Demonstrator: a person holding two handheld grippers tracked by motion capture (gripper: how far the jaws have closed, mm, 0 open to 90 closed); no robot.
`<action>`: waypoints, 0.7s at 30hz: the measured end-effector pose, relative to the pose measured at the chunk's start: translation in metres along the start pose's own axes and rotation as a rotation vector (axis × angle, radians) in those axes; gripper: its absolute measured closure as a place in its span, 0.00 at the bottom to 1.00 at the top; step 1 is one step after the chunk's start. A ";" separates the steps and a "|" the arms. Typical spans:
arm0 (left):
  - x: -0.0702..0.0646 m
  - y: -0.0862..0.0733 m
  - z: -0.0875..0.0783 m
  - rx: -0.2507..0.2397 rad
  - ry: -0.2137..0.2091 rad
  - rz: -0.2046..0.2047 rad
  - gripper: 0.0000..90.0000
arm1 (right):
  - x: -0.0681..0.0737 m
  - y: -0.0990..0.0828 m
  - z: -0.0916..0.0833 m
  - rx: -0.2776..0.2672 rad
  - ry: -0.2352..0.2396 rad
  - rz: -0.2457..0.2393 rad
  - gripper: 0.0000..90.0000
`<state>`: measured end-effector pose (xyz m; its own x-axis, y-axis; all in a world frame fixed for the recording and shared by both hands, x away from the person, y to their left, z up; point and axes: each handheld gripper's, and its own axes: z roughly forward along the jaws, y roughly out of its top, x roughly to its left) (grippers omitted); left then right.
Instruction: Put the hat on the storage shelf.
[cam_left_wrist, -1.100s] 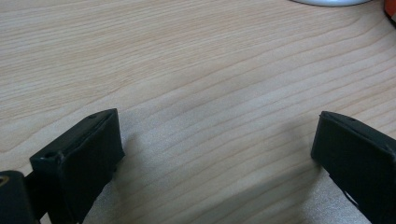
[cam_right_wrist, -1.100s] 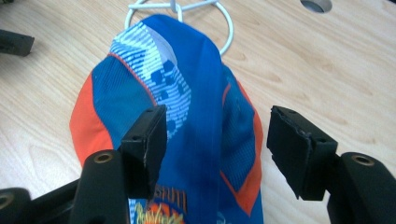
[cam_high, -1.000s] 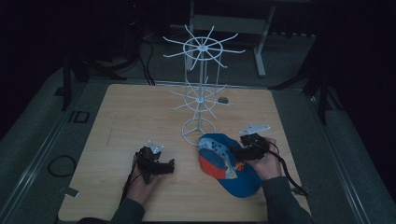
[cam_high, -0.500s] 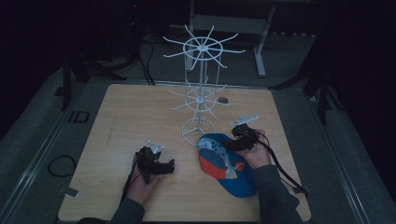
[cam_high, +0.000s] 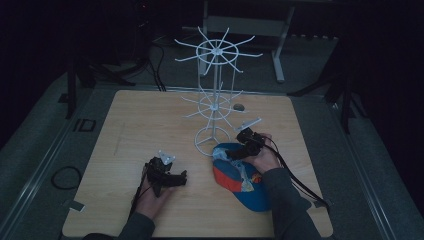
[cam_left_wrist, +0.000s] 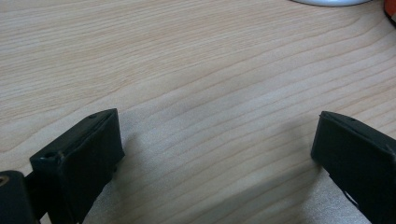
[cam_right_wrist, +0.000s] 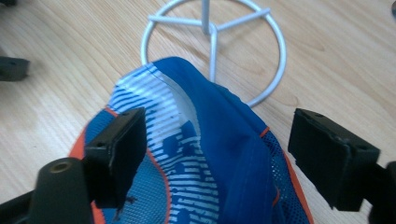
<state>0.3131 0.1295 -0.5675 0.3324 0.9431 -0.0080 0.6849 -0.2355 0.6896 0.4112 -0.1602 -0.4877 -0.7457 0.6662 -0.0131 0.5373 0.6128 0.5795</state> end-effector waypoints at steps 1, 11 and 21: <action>0.000 0.000 0.000 0.000 0.001 0.000 0.03 | -0.002 0.000 0.002 0.003 0.001 0.000 0.26; 0.000 0.000 0.000 0.000 0.000 0.000 0.03 | -0.004 -0.002 0.022 0.108 0.018 -0.017 0.56; 0.000 0.000 0.000 0.000 0.000 0.000 0.03 | 0.003 -0.003 0.006 0.093 0.035 -0.064 0.98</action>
<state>0.3130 0.1295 -0.5675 0.3324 0.9431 -0.0080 0.6850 -0.2355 0.6894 0.4094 -0.1577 -0.4941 -0.7921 0.6101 -0.0180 0.5212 0.6915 0.5002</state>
